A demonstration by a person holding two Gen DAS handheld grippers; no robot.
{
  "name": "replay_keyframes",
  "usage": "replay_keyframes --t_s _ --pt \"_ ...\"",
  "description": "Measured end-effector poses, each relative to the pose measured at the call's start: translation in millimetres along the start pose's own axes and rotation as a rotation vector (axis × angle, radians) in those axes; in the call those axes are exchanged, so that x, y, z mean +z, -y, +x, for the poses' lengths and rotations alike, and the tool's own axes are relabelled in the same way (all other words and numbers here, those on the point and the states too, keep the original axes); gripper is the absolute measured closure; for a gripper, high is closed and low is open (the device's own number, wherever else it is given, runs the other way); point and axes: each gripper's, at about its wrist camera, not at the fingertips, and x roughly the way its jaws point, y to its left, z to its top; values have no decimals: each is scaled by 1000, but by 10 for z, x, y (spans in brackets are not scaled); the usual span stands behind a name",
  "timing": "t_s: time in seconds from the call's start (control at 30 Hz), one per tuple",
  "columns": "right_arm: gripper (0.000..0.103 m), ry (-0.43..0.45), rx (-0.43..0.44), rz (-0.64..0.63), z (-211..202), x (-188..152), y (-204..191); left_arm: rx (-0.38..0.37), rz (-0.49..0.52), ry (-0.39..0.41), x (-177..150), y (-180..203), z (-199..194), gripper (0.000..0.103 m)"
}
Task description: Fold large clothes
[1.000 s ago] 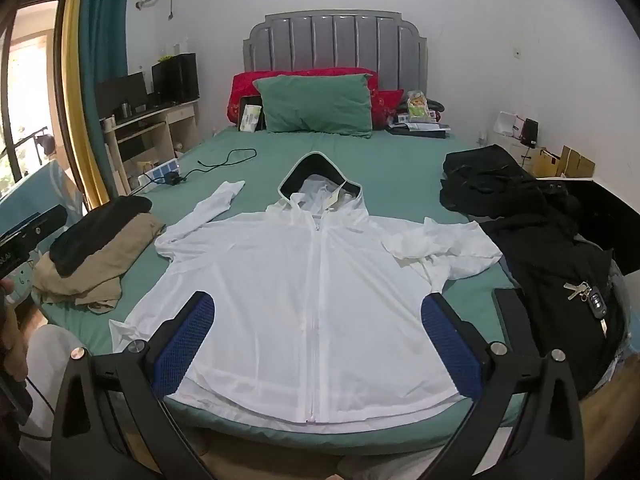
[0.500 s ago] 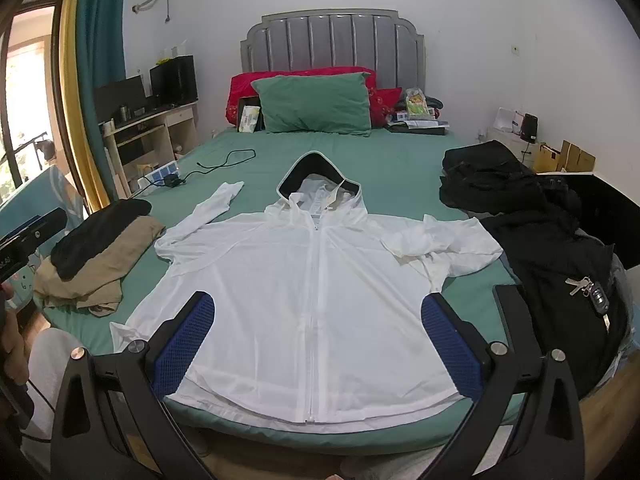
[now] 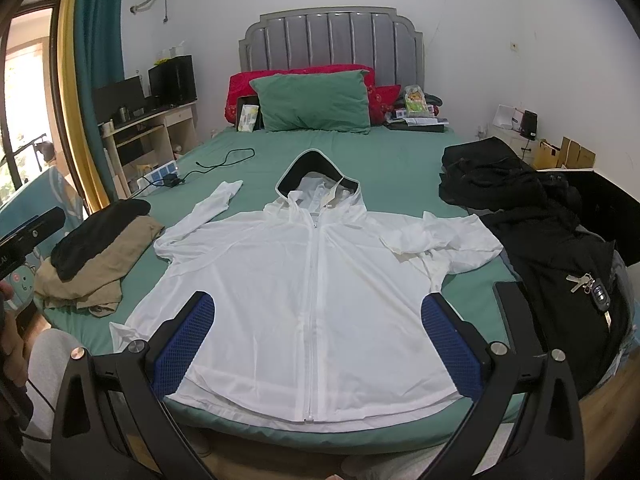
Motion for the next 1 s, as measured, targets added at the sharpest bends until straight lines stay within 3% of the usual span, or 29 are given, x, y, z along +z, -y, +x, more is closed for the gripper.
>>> replay_keyframes --t_s 1.0 --pt "1 -4 0 4 20 -4 26 -4 9 -3 3 40 -7 14"
